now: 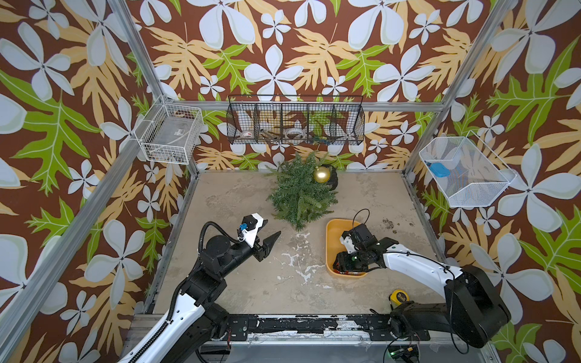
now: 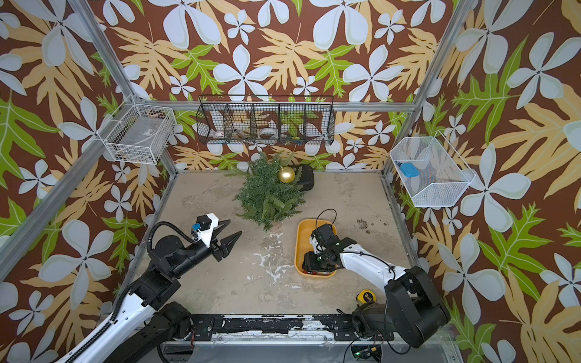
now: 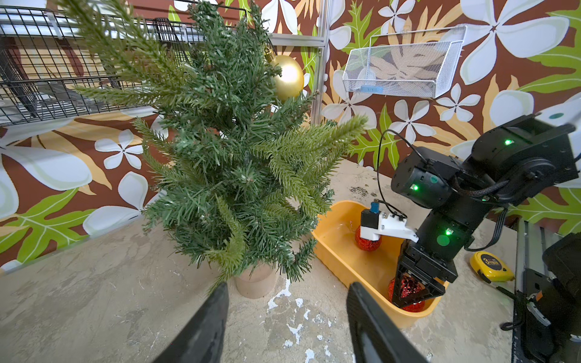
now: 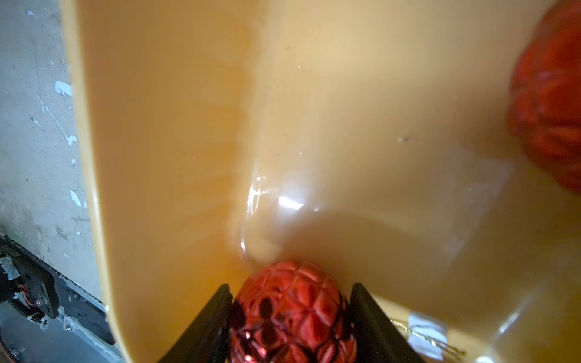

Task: Decorate the small christmas tree with ornaments
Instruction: Pick up an ornament from the container.

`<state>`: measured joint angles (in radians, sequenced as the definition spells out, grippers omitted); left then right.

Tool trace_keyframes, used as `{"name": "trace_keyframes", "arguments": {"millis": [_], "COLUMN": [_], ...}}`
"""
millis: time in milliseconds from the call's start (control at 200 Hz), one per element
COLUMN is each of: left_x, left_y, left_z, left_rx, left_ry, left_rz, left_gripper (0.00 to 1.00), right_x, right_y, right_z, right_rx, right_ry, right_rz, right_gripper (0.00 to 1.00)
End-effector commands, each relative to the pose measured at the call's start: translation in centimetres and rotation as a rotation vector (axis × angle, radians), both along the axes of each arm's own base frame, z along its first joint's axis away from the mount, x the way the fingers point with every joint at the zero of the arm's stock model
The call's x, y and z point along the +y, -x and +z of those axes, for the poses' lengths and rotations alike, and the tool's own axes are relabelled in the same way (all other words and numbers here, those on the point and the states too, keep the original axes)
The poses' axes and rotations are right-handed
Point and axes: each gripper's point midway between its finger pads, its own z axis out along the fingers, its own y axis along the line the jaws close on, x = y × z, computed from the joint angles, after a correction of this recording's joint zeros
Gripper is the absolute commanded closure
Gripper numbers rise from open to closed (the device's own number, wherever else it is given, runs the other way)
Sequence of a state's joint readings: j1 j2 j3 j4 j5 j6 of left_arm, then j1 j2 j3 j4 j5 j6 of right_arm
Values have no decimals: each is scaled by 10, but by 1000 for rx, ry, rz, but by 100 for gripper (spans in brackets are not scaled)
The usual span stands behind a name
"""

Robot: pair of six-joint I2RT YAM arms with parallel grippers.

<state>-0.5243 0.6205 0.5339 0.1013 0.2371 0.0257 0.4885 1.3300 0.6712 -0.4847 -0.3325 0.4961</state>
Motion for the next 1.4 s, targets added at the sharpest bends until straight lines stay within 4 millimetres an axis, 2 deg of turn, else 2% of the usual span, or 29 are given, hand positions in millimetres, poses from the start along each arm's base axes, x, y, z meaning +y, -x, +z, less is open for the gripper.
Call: {"name": "trace_keyframes", "arguments": {"millis": [0, 125, 335, 596, 801, 911, 1066, 1146, 1166, 1196, 1261, 1391], "left_x": [-1, -1, -7, -19, -23, -37, -86, -108, -112, -115, -119, -124], "left_y": [1, 2, 12, 33, 47, 55, 77, 86, 86, 87, 86, 78], "left_z": [6, 7, 13, 26, 58, 73, 81, 84, 84, 88, 93, 102], "left_rx": [-10, -16, -51, -132, -233, -278, -396, -454, -459, -473, -487, -504], "left_ry": [18, 19, 35, 81, 222, 293, 270, 270, 278, 309, 372, 461], "left_rz": [-6, -13, -72, -203, -275, -313, -373, -388, -388, -385, -386, -352], "left_gripper": [39, 39, 39, 39, 39, 39, 28, 20, 15, 8, 1, 0], "right_x": [-3, -9, -11, 14, 43, 50, 56, 59, 59, 60, 61, 60], "right_y": [-8, -17, -29, -32, -22, -17, -12, -10, -10, -8, -5, 2], "right_z": [8, 27, 72, 143, 207, 239, 273, 285, 289, 296, 309, 332], "right_rx": [-39, -92, -200, -323, -356, -381, -392, -370, -366, -361, -361, -371], "right_ry": [13, 15, -6, -221, -512, -627, -735, -785, -799, -825, -869, -933], "right_rz": [-13, -33, -46, -41, -27, -22, -18, -34, -37, -36, -37, -42], "right_gripper": [43, 43, 43, 43, 45, 45, 45, 45, 45, 45, 45, 45]}}
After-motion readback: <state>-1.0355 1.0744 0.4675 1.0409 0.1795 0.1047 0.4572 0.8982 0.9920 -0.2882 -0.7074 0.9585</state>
